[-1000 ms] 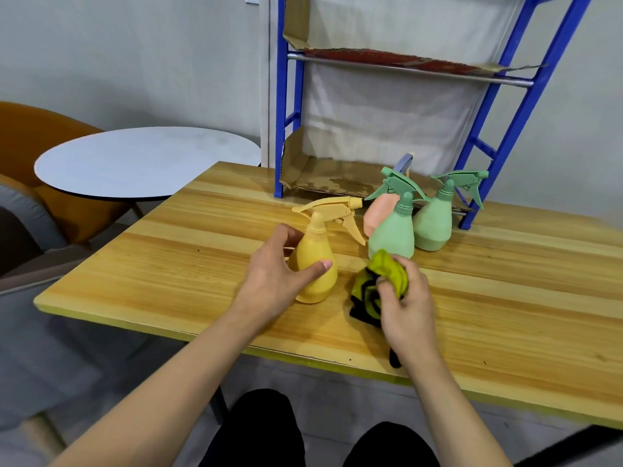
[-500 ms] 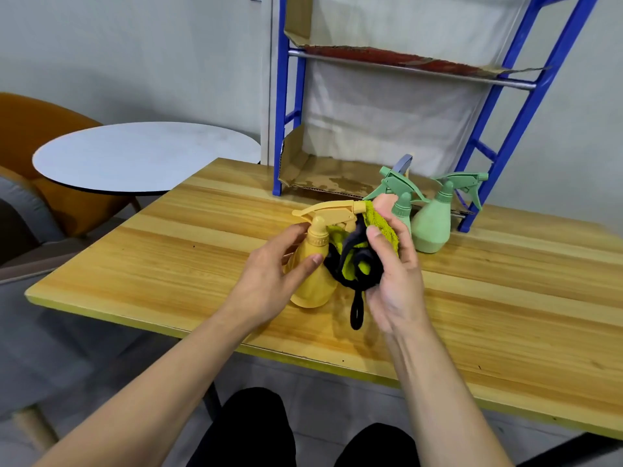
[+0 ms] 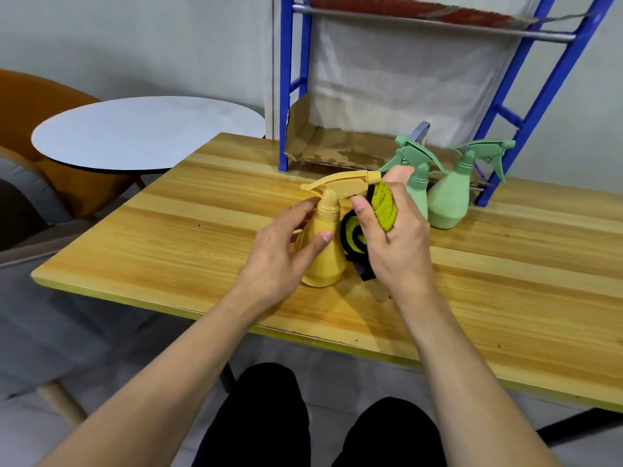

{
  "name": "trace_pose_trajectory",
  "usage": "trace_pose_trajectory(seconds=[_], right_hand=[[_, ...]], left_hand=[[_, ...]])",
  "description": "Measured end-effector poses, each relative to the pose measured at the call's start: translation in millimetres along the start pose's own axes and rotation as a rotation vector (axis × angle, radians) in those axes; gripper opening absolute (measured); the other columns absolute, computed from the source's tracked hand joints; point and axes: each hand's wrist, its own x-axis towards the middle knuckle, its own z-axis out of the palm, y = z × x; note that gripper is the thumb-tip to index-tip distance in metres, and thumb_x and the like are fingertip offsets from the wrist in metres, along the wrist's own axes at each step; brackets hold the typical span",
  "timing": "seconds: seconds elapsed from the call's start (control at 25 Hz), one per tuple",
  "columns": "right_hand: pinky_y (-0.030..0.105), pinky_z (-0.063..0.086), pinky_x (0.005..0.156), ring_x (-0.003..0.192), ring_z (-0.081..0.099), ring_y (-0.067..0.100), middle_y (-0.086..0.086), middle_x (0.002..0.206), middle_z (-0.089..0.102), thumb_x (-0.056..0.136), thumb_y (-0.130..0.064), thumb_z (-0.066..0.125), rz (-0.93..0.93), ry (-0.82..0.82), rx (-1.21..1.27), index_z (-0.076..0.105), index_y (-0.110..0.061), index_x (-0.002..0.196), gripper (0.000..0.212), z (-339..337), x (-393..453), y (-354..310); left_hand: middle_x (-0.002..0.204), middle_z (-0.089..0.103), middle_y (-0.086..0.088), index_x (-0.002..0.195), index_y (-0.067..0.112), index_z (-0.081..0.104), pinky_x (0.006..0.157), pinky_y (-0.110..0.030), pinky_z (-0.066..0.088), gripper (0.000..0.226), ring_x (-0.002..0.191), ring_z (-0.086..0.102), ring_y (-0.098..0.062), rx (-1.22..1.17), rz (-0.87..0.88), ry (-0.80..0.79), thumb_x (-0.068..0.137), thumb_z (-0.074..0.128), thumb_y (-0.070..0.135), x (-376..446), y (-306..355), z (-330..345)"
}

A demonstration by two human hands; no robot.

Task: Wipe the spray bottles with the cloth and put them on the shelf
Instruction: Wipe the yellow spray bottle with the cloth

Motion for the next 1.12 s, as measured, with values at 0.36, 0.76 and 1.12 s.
trace_pose_trajectory(seconds=[0.36,0.76,1.12], right_hand=[[0.018,0.044,0.077,0.079,0.056,-0.004,-0.014,0.086,0.061,0.107,-0.040,0.038,0.423,0.348,0.463,0.060,-0.023,0.094,0.031,-20,0,5],[0.038,0.036,0.113,0.142,0.045,0.026,0.014,0.150,0.051,0.104,-0.055,0.034,0.320,0.283,0.263,0.056,-0.019,0.132,0.051,26,5,-31],[0.013,0.034,0.066,0.083,0.055,0.018,-0.001,0.089,0.060,0.110,-0.028,0.038,0.283,0.451,0.053,0.062,-0.007,0.108,0.032,-13,-9,-7]], left_hand=[[0.139,0.051,0.018,0.153,0.027,0.044,0.110,-0.030,0.049,0.060,0.130,0.052,-0.004,0.012,-0.028,-0.012,0.099,0.063,0.045,-1,7,-1],[0.136,0.048,0.018,0.154,0.022,0.044,0.108,-0.025,0.046,0.059,0.127,0.048,0.002,0.028,-0.014,0.041,0.100,0.064,0.039,-6,7,4],[0.136,0.047,0.022,0.155,0.027,0.042,0.113,-0.033,0.046,0.062,0.130,0.048,-0.001,-0.011,-0.054,0.020,0.099,0.063,0.043,-7,9,2]])
